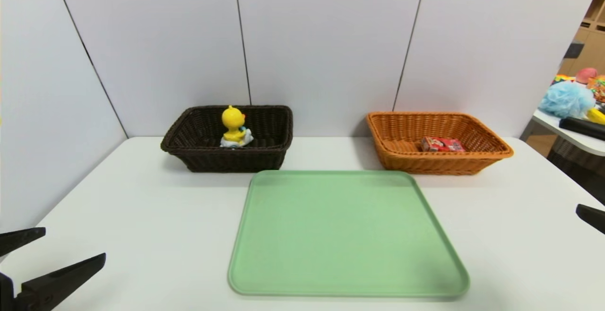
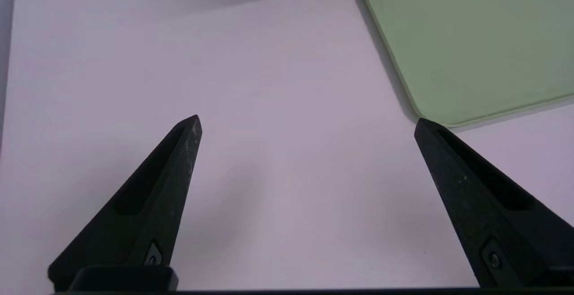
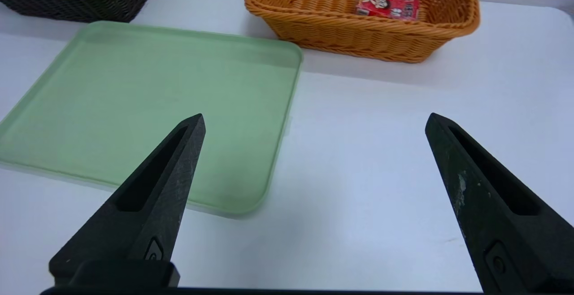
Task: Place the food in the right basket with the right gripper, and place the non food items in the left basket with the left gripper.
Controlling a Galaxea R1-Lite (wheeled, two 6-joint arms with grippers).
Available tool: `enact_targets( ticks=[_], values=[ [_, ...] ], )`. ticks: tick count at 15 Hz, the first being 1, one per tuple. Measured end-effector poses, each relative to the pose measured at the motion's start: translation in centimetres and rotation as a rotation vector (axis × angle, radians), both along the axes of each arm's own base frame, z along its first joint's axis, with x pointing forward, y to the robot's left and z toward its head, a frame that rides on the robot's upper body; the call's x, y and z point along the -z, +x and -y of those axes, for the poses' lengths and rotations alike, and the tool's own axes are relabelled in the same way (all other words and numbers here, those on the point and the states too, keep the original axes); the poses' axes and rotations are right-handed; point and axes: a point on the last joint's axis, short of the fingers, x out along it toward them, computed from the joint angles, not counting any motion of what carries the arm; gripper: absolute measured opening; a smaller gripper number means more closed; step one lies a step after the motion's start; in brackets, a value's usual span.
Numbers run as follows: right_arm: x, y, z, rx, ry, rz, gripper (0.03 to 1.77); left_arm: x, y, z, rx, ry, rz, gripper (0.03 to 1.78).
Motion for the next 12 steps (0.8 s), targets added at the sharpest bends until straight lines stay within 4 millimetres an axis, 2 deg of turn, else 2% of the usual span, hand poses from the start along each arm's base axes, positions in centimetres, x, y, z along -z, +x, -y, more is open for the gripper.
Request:
enact_targets(
  ticks=[7,12],
  values=[
    [1.2,-3.9,0.8,0.069,0.018,0.027,1.69,1.8,-3.2,-1.2,-0.056,0.042,0.086,1.69],
    [2.5,-6.2,0.9,0.052,0.023,0.023,1.69,4.4,-5.8,-1.6,-0.08,0.023,0.132,1.69]
  ],
)
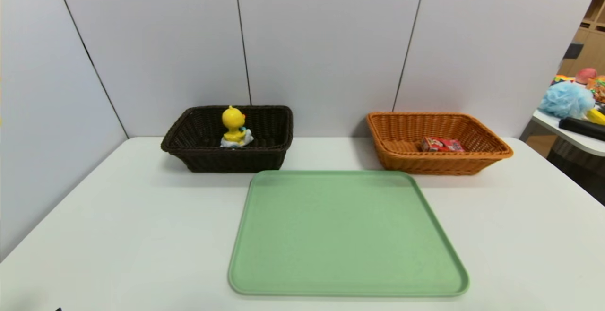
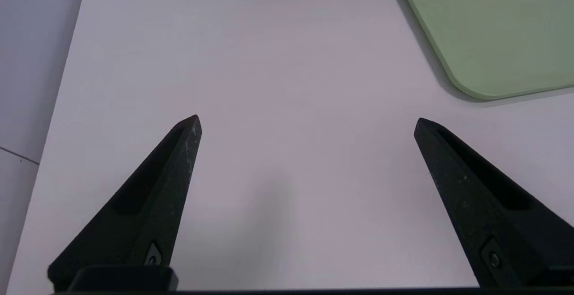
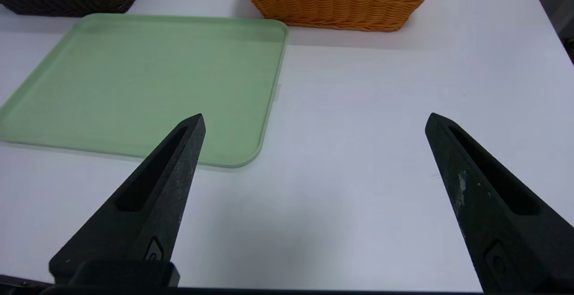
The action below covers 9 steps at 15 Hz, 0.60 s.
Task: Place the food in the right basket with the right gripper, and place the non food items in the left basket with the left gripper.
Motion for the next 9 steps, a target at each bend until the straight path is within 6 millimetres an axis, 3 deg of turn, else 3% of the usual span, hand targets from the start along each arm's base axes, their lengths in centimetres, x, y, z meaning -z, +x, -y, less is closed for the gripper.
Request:
enact_targets(
  ticks=[9],
  values=[
    [3.0,-3.4,-0.2,-0.059,0.023,0.034,1.69,2.1,-2.7,-0.1,0.009,-0.017,0.081,1.69]
  ],
)
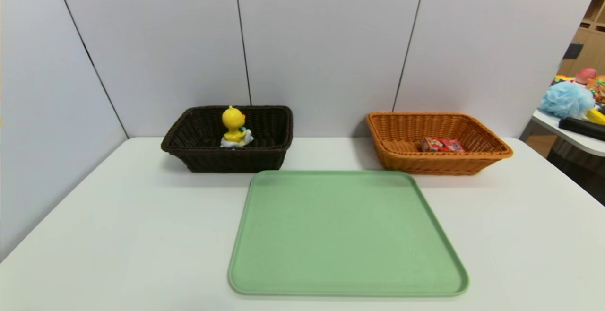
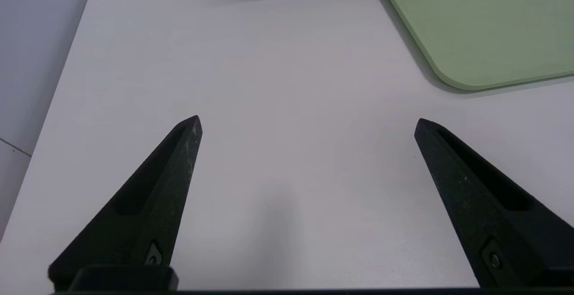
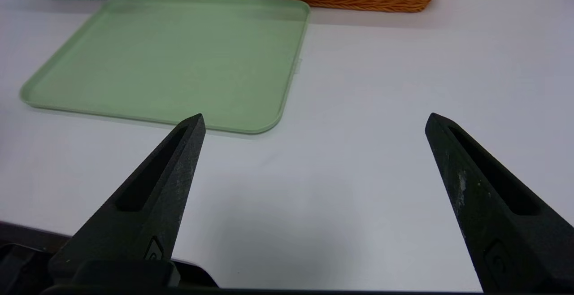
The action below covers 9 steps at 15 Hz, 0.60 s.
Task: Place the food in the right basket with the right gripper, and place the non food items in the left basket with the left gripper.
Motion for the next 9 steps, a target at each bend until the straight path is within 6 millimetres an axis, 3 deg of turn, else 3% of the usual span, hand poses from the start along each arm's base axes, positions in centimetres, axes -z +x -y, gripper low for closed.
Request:
enact_targets(
  ticks=[9],
  values=[
    [1.3,-2.3,-0.1,-0.028,0.003,0.127,1.69,2.7,-1.3,0.2,0.042,-0.013,0.056,1.69]
  ],
)
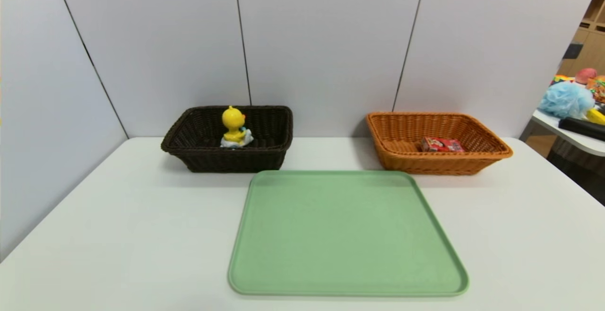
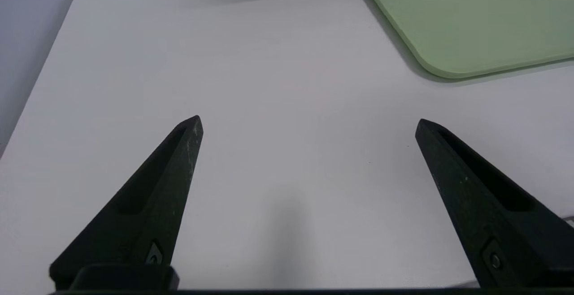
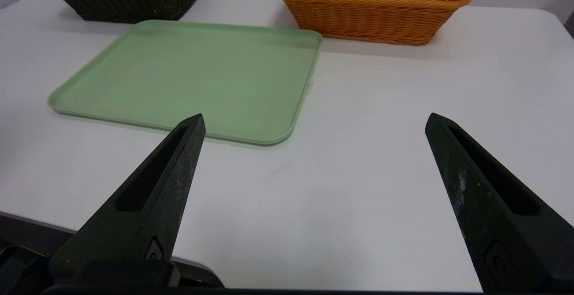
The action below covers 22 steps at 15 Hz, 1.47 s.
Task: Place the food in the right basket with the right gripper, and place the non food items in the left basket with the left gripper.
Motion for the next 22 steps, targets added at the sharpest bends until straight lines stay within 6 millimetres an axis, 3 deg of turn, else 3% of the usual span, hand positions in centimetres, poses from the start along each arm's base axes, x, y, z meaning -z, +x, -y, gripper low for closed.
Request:
enact_targets(
  ticks=[7,17,22],
  values=[
    [1.6,0.0,0.3,0.115,-0.006,0.142,1.69,2.0,-0.6,0.0,-0.011,-0.005,0.11,1.69],
    [7.3,2.4,0.5,0.229,-0.016,0.114,1.69,3.9,0.5,0.0,-0.035,-0.042,0.117,1.69],
    [8.7,2.9,0.6,0.236,-0.021,0.079,1.69,4.1,0.5,-0.2,-0.113,-0.056,0.111,1.69]
  ],
)
